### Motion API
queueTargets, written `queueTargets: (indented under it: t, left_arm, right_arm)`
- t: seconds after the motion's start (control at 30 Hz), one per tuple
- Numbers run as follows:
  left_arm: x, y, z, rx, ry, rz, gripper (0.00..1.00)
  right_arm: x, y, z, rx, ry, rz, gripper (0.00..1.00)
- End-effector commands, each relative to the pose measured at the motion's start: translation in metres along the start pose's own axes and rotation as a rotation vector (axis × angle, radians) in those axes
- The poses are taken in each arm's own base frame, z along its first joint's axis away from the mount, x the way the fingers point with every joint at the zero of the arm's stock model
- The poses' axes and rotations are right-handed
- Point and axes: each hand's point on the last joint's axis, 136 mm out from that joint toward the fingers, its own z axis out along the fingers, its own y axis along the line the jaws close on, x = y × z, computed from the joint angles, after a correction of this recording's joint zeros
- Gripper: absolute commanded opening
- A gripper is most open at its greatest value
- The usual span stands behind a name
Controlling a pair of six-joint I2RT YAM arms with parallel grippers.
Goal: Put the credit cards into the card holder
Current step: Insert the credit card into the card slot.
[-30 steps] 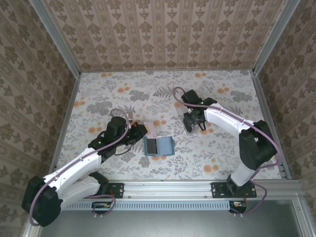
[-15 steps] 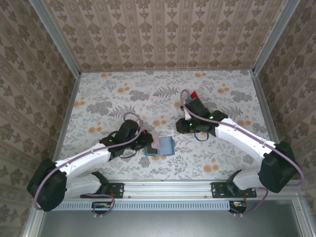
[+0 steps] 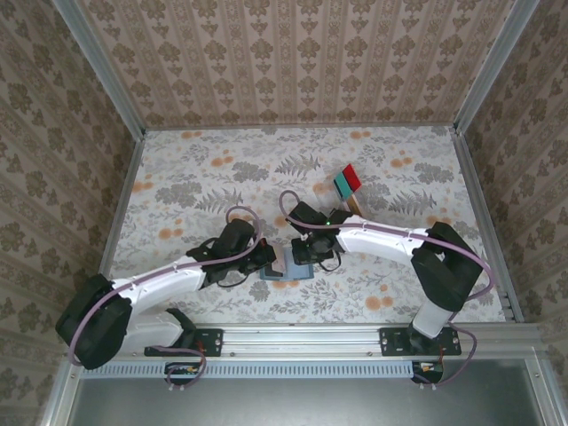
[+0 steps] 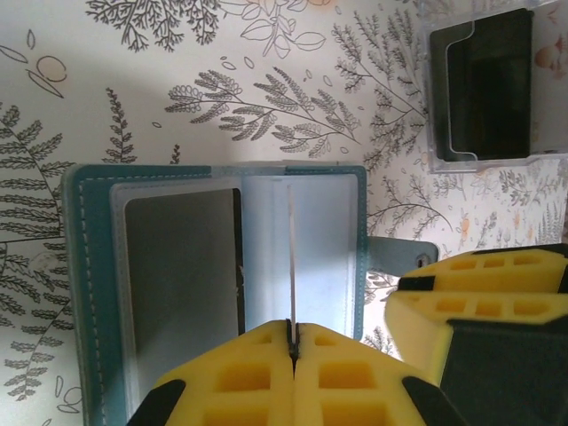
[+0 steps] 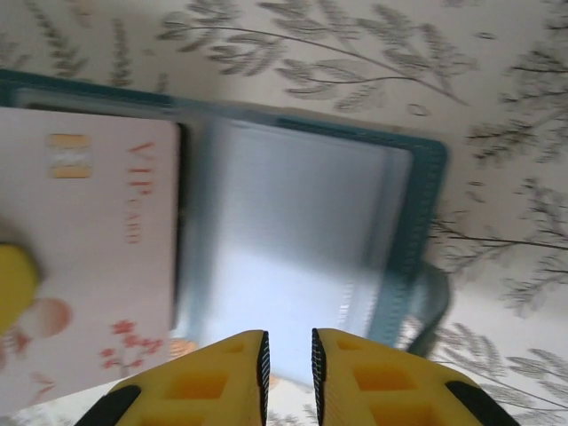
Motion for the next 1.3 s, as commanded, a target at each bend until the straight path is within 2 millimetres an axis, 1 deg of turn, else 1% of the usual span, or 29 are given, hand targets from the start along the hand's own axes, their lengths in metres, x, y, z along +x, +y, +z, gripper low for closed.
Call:
queueTargets:
  t: [0.0,0.13,0.2,0.37,0.43,0.6,0.73,0.8,1.03,1.27]
  left_arm:
    - [0.002,0.003,0.005,0.000,0.002,0.025,0.00]
    - [0.003,0.007,0.008,-0.014,0.007,0.019,0.00]
    - [0.004,0.008,0.009,-0.016,0.010,0.019,0.00]
    - [0.004,0.011,0.011,-0.025,0.002,0.021,0.00]
    - [0.003,0.008,0.011,-0.002,-0.011,0.035,0.00]
    - [0.005,0.011,0.014,0.000,-0.010,0.038,0.00]
    - [0.008,0.018,0.019,-0.017,0.001,0.045,0.00]
    - [0.009,0.017,0.021,-0.002,-0.001,0.048,0.00]
    - [0.013,0.019,0.024,0.000,0.008,0.071,0.00]
    - [0.017,0.023,0.026,0.002,0.015,0.090,0.00]
  right_arm:
    - [0.001,-0.032,0.002,0.144,0.003,0.040,0.23]
    - [0.006,-0.049,0.007,0.192,0.019,0.058,0.23]
    - [0.008,-0.054,0.009,0.206,0.023,0.063,0.23]
    - [0.016,-0.051,0.023,0.171,0.058,0.067,0.22]
    - [0.017,-0.052,0.027,0.170,0.067,0.068,0.23]
    - [0.023,-0.056,0.034,0.179,0.085,0.071,0.22]
    - [0.026,-0.057,0.039,0.177,0.093,0.075,0.22]
    - [0.028,-0.057,0.042,0.174,0.100,0.079,0.22]
    - [0.032,-0.057,0.048,0.171,0.115,0.095,0.22]
    - [0.032,-0.057,0.050,0.172,0.121,0.095,0.22]
